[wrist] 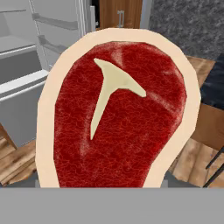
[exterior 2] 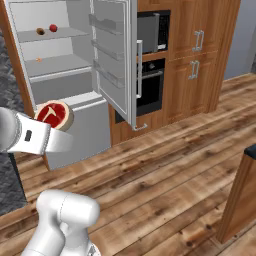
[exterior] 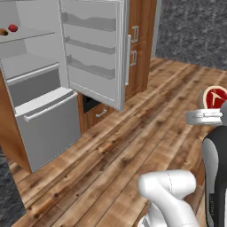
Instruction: Transport the steak and potato to the fridge. Place the steak on the rack containing meat and place the potato on the rack containing the vegetable, ensuring meats and vegetables are on different racks.
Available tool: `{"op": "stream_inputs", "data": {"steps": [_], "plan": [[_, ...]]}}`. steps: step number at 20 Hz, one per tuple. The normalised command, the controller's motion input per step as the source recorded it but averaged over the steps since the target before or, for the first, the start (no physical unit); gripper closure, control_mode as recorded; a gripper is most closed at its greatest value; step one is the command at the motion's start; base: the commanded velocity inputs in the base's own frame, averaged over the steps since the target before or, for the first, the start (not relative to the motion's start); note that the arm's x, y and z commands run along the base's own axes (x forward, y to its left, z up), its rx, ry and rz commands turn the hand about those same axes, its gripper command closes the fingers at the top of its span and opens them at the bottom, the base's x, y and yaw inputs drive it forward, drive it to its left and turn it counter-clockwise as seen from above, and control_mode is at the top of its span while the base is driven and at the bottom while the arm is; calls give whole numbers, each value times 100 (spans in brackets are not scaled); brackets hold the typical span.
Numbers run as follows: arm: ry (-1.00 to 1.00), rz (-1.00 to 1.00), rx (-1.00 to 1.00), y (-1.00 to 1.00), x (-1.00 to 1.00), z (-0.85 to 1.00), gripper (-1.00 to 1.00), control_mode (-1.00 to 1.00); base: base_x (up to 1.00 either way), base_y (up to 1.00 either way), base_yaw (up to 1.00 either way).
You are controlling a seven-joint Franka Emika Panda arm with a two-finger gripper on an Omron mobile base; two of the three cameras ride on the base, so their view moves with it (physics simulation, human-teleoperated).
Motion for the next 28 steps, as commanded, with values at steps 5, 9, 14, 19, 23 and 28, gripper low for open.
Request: {"op": "stream_inputs", "data": {"steps": [5, 9, 14, 19, 23, 28], "plan": [[0, 0, 0, 0, 0, 0, 100, 100, 43, 0, 56], [0, 0, 0, 0, 0, 0, 100, 100, 90, -34, 44], [0, 0, 0, 0, 0, 0, 100, 100, 100, -17, 31], [0, 0, 0, 0, 0, 0, 100, 100, 92, 10, 32], [0, 0, 0, 0, 0, 0, 100, 100, 79, -6, 39], [0, 0, 0, 0, 0, 0, 100, 100, 85, -30, 35]]}}
